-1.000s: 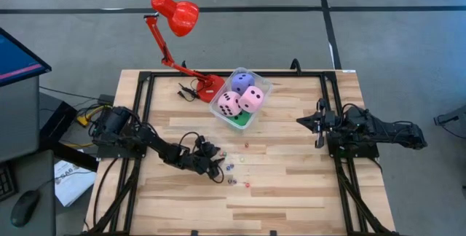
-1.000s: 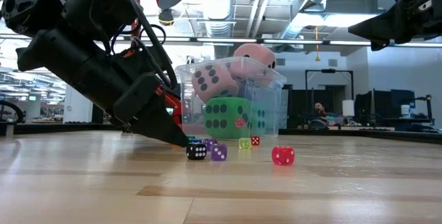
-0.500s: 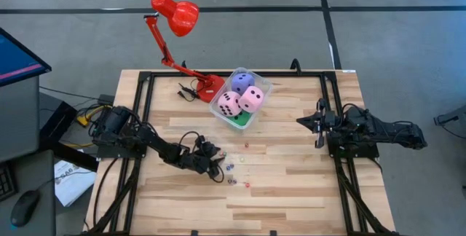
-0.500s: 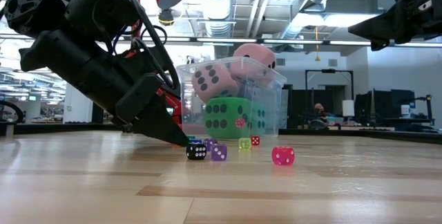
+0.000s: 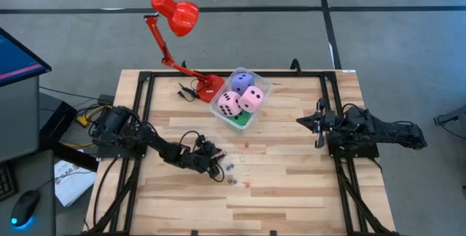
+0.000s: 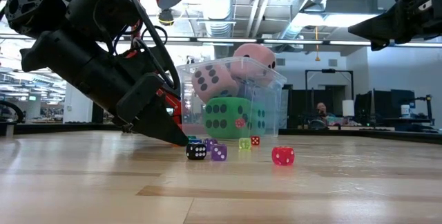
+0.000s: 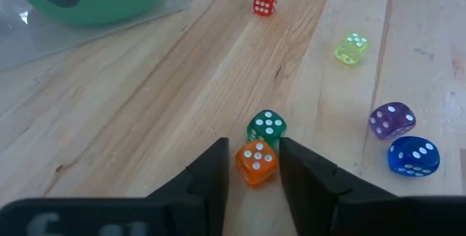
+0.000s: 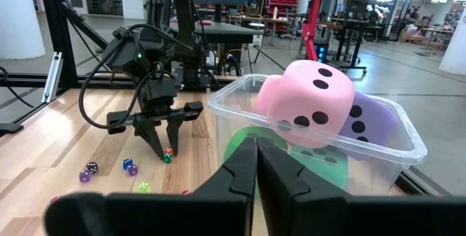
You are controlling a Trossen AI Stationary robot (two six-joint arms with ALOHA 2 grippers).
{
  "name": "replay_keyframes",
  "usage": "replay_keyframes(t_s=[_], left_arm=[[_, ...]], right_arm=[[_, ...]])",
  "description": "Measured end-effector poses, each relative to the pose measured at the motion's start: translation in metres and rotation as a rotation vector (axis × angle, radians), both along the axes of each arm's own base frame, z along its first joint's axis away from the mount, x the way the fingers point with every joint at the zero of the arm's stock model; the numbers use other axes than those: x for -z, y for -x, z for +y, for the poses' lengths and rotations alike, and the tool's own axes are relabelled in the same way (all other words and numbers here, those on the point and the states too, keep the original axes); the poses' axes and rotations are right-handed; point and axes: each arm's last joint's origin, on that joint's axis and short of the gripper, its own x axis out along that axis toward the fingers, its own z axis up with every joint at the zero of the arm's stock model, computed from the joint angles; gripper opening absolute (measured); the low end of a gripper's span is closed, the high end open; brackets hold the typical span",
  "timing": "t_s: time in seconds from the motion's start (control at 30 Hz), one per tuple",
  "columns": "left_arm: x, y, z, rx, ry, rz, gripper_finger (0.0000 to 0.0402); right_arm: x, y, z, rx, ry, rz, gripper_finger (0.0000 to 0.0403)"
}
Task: Pick & Place Dice
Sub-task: Put the small orange dice into the transparent bin
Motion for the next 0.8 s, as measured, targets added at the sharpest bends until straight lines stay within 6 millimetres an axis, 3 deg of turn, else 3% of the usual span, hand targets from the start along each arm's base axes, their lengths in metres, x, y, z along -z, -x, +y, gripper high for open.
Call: replay_keyframes(t_s=[0.8], left_arm=[[0.0003, 0.0004, 0.0000, 0.000, -0.001, 0.002, 0.0073]], right_arm=[[-0.0003, 0.0001, 0.0000, 0.000, 0.000, -0.001, 0.0008]])
